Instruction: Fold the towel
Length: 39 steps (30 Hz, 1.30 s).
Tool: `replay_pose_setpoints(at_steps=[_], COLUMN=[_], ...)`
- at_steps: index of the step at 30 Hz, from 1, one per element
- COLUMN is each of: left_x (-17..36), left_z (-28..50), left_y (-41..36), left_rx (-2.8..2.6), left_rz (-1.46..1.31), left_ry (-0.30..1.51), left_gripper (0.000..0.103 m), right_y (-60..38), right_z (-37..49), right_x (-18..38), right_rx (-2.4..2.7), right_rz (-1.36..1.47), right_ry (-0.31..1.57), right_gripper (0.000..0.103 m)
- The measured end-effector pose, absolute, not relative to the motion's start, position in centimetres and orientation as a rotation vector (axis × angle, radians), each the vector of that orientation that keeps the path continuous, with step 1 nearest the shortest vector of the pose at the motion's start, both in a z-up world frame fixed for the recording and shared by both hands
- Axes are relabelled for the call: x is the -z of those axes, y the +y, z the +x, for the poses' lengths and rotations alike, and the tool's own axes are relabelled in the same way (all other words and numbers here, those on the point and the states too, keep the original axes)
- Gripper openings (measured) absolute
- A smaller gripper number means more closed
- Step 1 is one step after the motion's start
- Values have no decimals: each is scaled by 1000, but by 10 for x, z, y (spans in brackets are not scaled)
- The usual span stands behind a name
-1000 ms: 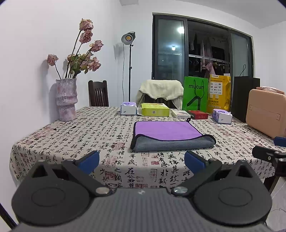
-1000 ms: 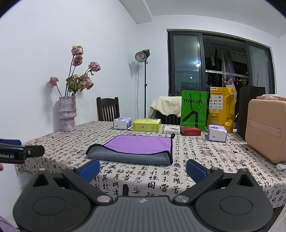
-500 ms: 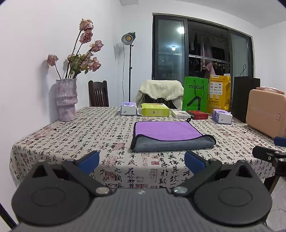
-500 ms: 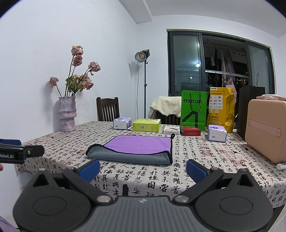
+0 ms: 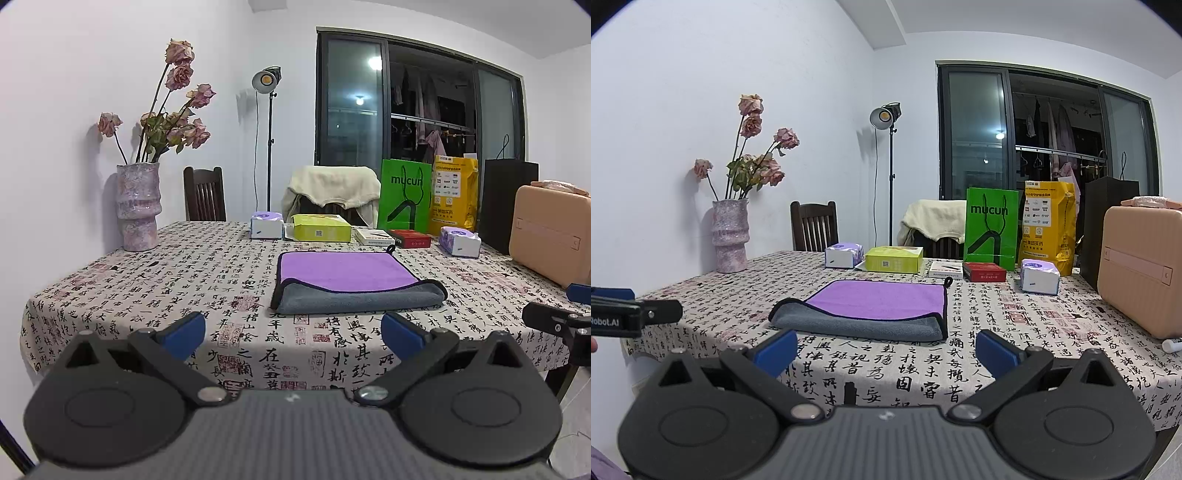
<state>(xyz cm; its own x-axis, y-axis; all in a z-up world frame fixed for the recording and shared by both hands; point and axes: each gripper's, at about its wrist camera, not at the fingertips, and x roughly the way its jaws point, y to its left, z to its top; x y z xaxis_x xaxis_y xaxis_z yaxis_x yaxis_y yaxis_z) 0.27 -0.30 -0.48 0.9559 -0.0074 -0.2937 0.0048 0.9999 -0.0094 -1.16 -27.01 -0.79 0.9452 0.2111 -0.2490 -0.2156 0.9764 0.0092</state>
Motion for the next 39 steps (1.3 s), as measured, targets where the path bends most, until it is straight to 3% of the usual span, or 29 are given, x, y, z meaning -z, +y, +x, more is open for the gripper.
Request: replay_pose_setpoints(at_steps=[11, 19, 22, 25, 30, 39], left_x=[-1, 11, 17, 22, 27, 48], left_z=[40, 99, 125, 152, 192, 254], left_y=[8, 1, 1, 6, 14, 14], left_rx=[-27, 4, 9, 8, -22, -62], left_rz=[-42, -48, -53, -72, -91, -118], left_ry=[293, 382, 420, 452, 481, 578], left_gripper=[103, 103, 103, 95, 71, 55], right_y=[-273, -283, -283, -283, -283, -278], right_z=[15, 69, 92, 116, 159, 236], right_x=[8, 18, 22, 24, 28, 50], right_rx=[-194, -170, -182, -186, -198, -246], right_rz=[-22, -19, -33, -40, -39, -56], right_ry=[231, 272, 297, 316, 355, 461], right_gripper=[103, 103, 99, 94, 84, 58])
